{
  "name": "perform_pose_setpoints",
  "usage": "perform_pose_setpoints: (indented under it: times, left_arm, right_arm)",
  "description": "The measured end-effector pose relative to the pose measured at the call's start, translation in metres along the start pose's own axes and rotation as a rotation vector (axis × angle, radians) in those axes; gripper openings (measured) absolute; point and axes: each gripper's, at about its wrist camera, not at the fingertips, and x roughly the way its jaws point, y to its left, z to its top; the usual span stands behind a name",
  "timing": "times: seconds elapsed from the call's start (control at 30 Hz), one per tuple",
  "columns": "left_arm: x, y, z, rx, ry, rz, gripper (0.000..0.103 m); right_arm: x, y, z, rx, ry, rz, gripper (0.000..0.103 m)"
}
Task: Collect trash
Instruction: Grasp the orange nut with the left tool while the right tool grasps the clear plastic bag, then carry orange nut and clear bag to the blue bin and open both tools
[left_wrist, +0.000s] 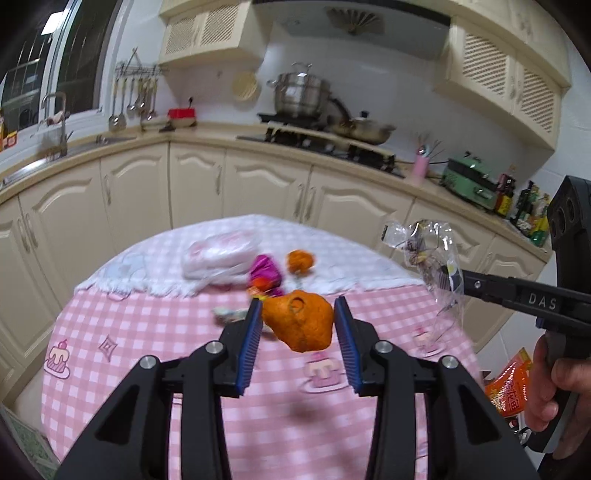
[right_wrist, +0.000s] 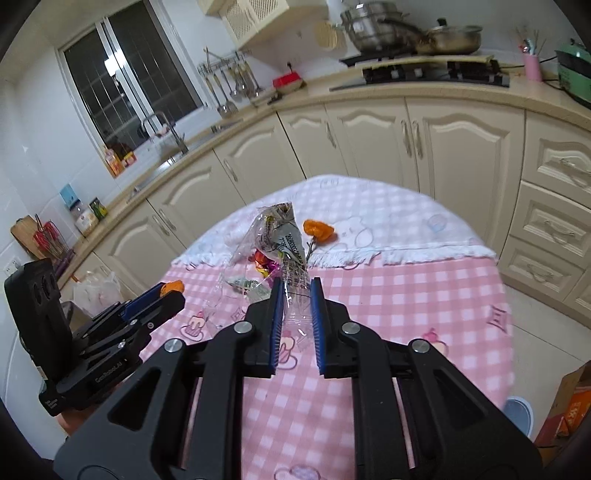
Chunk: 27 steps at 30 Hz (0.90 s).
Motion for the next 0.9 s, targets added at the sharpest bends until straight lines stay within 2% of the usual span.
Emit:
perform_pose_setpoints:
  times: [0.1,0.27,0.5,0.67,0.77,0.9]
  left_arm:
    - [-0.006,-0.023,0.004,0.019,-0.019,-0.037,0.038]
    - [-0.004,-0.071,0.005,0.06,-0.005,-0.126,0.038]
    - [0.004,-0.146,-0.007,0.15,0.02,-0.246,0.038]
    - [0.026,-0.214,-0.031,0.227,0.1,-0.364,0.038]
    - [0.049,-0.254,-0.053,0.267,0.181,-0.423,0.038]
    - [0.087,-0.306,-0.092,0.323,0.307,-0.476,0.038]
  right_arm:
    - [-0.027,-0.009,-0.003,0.015,-0.041,-0.013,0.015]
    - [-0.073,-0.034,-0.012,0.048,-0.103,-0.056,0.015]
    - [-0.142,-0.095,-0.04,0.109,-0.155,-0.192,0.015]
    - [-0.186,-0.17,-0.08,0.259,-0.166,-0.307,0.015]
    - [-0.206,-0.217,-0.113,0.371,-0.16,-0.367,0.015]
    - [-0.209,-0.275,-0.158,0.494,-0.084,-0.393,0.015]
